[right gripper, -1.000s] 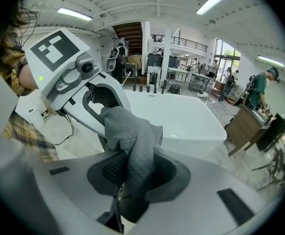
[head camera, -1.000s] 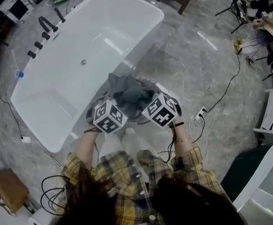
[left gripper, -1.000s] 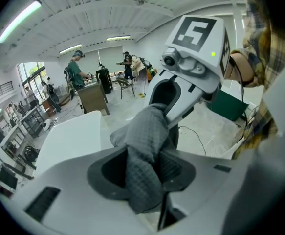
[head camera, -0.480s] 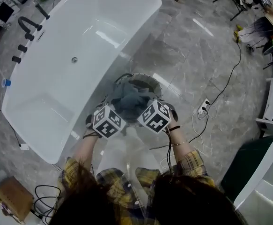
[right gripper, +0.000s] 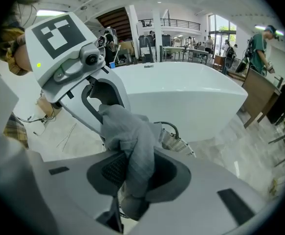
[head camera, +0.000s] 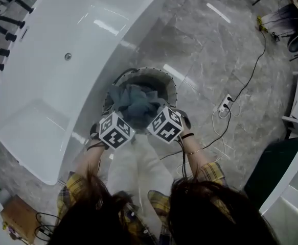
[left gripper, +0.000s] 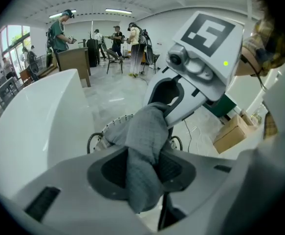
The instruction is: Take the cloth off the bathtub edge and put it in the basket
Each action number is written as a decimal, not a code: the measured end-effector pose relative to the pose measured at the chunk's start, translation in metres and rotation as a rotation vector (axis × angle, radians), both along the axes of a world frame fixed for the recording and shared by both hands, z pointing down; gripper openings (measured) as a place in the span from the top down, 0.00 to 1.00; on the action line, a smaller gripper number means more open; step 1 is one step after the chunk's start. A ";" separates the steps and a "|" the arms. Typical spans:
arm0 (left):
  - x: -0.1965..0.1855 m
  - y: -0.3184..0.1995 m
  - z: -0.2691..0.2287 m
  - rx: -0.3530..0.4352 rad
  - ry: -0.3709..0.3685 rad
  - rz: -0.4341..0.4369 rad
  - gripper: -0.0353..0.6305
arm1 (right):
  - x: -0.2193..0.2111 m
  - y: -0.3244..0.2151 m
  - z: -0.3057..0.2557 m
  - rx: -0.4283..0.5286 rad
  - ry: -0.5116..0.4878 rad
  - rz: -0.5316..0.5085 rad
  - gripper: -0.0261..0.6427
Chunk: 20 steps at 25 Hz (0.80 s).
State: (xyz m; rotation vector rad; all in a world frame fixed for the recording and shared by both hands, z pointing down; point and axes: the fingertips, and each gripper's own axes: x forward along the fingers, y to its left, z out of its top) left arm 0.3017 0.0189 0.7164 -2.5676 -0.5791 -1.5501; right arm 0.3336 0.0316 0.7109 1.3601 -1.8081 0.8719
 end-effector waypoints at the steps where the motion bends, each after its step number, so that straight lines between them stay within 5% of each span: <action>1: 0.000 0.004 0.010 -0.006 -0.014 0.007 0.73 | 0.000 0.004 0.011 -0.012 -0.006 0.001 0.80; 20: -0.020 0.038 0.136 -0.083 -0.208 0.009 0.73 | -0.016 0.038 0.140 -0.177 -0.089 0.014 0.79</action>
